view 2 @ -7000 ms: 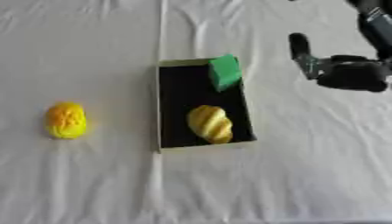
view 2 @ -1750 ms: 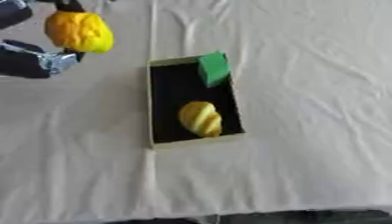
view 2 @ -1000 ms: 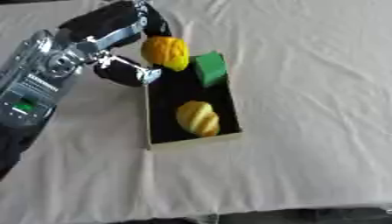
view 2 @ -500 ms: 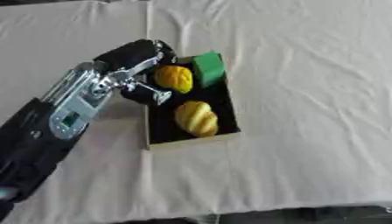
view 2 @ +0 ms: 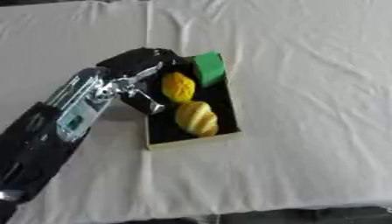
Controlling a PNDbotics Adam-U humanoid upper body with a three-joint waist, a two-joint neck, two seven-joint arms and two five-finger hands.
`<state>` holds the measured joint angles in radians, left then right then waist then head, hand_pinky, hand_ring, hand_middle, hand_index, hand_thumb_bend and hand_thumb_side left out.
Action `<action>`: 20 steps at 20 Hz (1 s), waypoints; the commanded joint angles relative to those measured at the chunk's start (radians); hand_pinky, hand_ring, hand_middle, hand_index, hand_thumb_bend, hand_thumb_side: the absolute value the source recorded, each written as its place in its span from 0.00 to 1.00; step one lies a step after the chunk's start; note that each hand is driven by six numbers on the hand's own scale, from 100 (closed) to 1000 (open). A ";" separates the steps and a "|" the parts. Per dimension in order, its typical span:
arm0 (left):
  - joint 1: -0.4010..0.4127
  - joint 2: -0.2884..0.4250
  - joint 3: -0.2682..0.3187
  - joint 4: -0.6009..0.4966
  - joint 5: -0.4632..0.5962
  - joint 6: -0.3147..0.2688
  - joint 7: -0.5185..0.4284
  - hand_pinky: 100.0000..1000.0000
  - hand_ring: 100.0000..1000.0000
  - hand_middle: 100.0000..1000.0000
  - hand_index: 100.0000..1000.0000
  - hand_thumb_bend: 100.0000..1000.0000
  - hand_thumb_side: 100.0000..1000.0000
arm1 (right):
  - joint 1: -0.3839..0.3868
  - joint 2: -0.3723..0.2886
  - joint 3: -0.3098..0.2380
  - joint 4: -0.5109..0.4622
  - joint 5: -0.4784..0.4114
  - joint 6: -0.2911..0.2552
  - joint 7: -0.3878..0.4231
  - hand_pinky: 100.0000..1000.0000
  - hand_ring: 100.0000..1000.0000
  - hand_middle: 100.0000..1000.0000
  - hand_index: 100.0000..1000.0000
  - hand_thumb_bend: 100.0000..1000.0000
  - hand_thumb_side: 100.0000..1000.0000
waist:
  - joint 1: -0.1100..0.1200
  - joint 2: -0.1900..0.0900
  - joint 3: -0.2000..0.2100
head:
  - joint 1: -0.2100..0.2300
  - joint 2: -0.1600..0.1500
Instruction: Pick up objects on the table and place them in the box.
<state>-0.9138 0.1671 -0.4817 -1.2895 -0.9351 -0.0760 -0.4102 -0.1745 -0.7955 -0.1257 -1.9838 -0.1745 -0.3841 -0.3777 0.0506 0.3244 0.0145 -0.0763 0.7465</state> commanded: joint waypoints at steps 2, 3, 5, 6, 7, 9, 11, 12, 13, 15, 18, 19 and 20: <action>-0.007 0.026 0.028 -0.059 -0.042 -0.011 -0.004 1.00 0.95 0.85 0.97 0.59 0.37 | 0.000 -0.018 -0.013 -0.016 -0.005 0.001 0.000 0.96 0.87 0.60 0.81 0.00 0.48 | -0.006 -0.020 0.003 | -0.005 -0.002; -0.006 0.033 0.032 -0.079 -0.038 -0.013 -0.004 1.00 0.94 0.84 0.97 0.59 0.37 | 0.001 -0.018 -0.013 -0.016 -0.005 0.002 -0.001 0.96 0.87 0.60 0.81 0.00 0.48 | -0.006 -0.020 0.004 | -0.007 -0.002; -0.001 0.053 0.047 -0.139 -0.023 -0.006 -0.001 0.99 0.92 0.83 0.95 0.53 0.32 | 0.002 -0.019 -0.014 -0.016 -0.004 0.001 -0.002 0.96 0.87 0.60 0.81 0.00 0.48 | -0.006 -0.021 0.006 | -0.012 -0.004; 0.004 0.064 0.055 -0.175 -0.012 0.002 0.002 0.97 0.91 0.82 0.94 0.46 0.31 | 0.003 -0.019 -0.014 -0.016 -0.004 0.001 -0.003 0.96 0.87 0.60 0.81 0.00 0.48 | -0.006 -0.021 0.007 | -0.014 -0.005; 0.014 0.078 0.068 -0.225 0.010 0.012 0.010 0.97 0.90 0.82 0.94 0.39 0.30 | 0.004 -0.020 -0.015 -0.016 -0.004 0.000 -0.004 0.96 0.86 0.60 0.81 0.00 0.48 | -0.007 -0.022 0.009 | -0.016 -0.006; 0.040 0.112 0.096 -0.338 0.076 0.040 0.029 0.95 0.87 0.80 0.92 0.22 0.23 | 0.006 -0.021 -0.017 -0.016 -0.002 -0.002 -0.006 0.96 0.86 0.60 0.81 0.00 0.48 | -0.007 -0.022 0.012 | -0.019 -0.009; 0.082 0.159 0.136 -0.452 0.165 0.084 0.065 0.89 0.82 0.76 0.87 0.00 0.17 | 0.005 -0.022 -0.019 -0.016 0.000 -0.005 -0.010 0.96 0.86 0.60 0.81 0.00 0.48 | -0.009 -0.021 0.016 | -0.024 -0.016; 0.109 0.187 0.159 -0.506 0.217 0.110 0.091 0.87 0.80 0.75 0.86 0.00 0.16 | 0.005 -0.022 -0.021 -0.016 0.001 -0.008 -0.012 0.96 0.86 0.60 0.81 0.00 0.48 | -0.009 -0.020 0.017 | -0.027 -0.019; 0.143 0.220 0.190 -0.560 0.271 0.138 0.128 0.85 0.79 0.73 0.85 0.00 0.16 | 0.005 -0.022 -0.022 -0.016 0.002 -0.010 -0.015 0.95 0.86 0.61 0.81 0.00 0.48 | -0.011 -0.018 0.020 | -0.032 -0.022; 0.212 0.279 0.258 -0.649 0.361 0.188 0.211 0.84 0.77 0.72 0.84 0.00 0.15 | 0.005 -0.022 -0.026 -0.016 0.005 -0.015 -0.021 0.95 0.86 0.61 0.81 0.00 0.48 | -0.014 -0.016 0.025 | -0.043 -0.027; 0.308 0.344 0.369 -0.703 0.477 0.204 0.372 0.83 0.75 0.70 0.84 0.00 0.13 | 0.005 -0.020 -0.029 -0.016 0.008 -0.019 -0.028 0.95 0.86 0.61 0.81 0.00 0.48 | -0.022 -0.014 0.033 | -0.058 -0.031; 0.337 0.362 0.406 -0.707 0.507 0.194 0.433 0.83 0.75 0.70 0.83 0.00 0.13 | 0.005 -0.019 -0.030 -0.016 0.009 -0.020 -0.030 0.95 0.86 0.61 0.81 0.00 0.48 | -0.025 -0.013 0.036 | -0.061 -0.032; 0.361 0.377 0.435 -0.709 0.532 0.180 0.488 0.82 0.75 0.70 0.83 0.00 0.14 | 0.005 -0.018 -0.031 -0.016 0.009 -0.021 -0.032 0.95 0.86 0.61 0.81 0.00 0.48 | -0.027 -0.013 0.038 | -0.063 -0.033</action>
<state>-0.5458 0.4975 -0.0955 -1.9698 -0.4430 0.1087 0.0139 -0.1661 -0.7954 -0.1409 -1.9843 -0.1692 -0.4028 -0.4044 0.0247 0.3270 0.0533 -0.1333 0.7277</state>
